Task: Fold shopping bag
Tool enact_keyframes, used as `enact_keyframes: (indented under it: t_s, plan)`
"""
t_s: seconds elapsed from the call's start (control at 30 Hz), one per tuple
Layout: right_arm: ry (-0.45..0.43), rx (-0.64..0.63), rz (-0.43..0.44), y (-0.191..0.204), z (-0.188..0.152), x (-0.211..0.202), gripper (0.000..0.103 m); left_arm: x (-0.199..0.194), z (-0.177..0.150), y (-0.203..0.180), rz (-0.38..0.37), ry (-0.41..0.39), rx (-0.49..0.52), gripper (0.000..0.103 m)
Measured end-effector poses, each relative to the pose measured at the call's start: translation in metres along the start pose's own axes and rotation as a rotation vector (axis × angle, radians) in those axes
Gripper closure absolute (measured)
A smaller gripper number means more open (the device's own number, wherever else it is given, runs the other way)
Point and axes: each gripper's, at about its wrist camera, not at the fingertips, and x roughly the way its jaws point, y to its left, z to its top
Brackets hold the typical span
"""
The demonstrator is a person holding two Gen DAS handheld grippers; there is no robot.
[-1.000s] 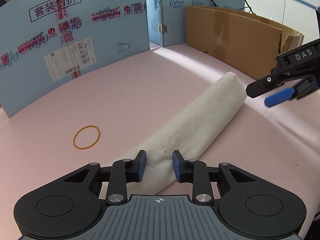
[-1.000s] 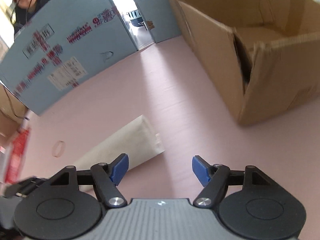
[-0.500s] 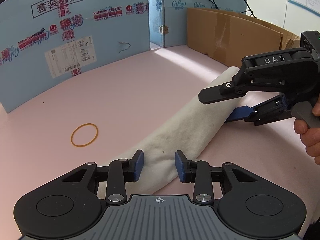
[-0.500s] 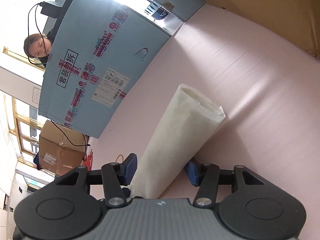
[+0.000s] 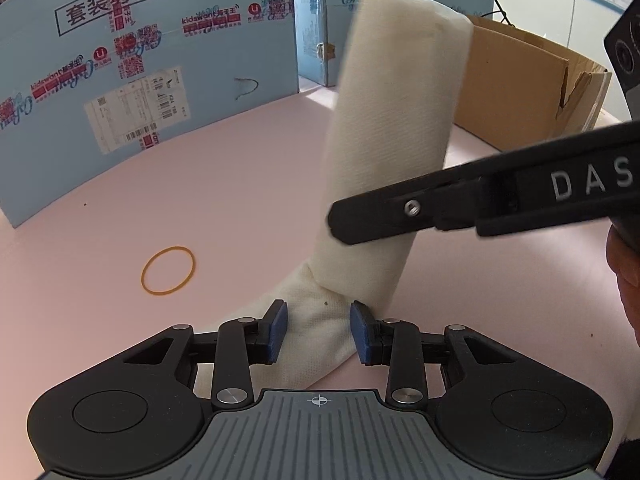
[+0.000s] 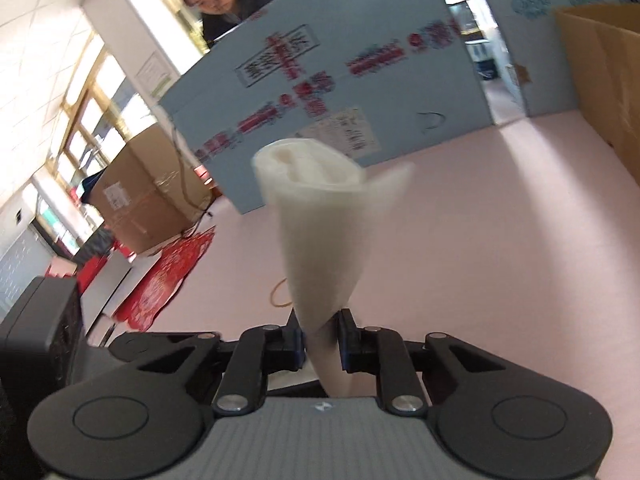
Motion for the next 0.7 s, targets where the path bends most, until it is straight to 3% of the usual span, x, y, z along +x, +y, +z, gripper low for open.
enact_keyframes:
  t_s: [0.23, 0.27, 0.3, 0.4, 0.5, 0.57, 0.7]
  plan:
    - [0.089, -0.086, 0.012, 0.023, 0.005, 0.033, 0.089, -0.012, -0.005, 0.018, -0.065, -0.005, 0.020, 0.065]
    - [0.095, -0.087, 0.006, 0.023, 0.005, 0.036, 0.090, -0.024, -0.008, 0.021, -0.035, -0.004, 0.025, 0.057]
    - [0.102, -0.088, 0.000, 0.024, 0.005, 0.037, 0.090, -0.036, -0.013, 0.025, -0.002, -0.009, 0.022, 0.055]
    - [0.112, -0.087, -0.004, 0.026, -0.001, 0.038, 0.091, -0.060, -0.031, 0.040, 0.070, 0.000, -0.034, 0.054]
    - [0.123, -0.112, -0.001, 0.031, -0.005, 0.042, 0.090, -0.060, -0.055, 0.064, 0.139, 0.047, -0.149, 0.055]
    - [0.129, -0.146, 0.006, 0.037, -0.007, 0.045, 0.090, -0.058, -0.066, 0.070, 0.134, 0.016, -0.210, 0.054]
    - [0.163, -0.304, 0.052, 0.061, -0.011, 0.055, 0.090, -0.055, -0.067, 0.061, 0.129, 0.020, -0.144, 0.042]
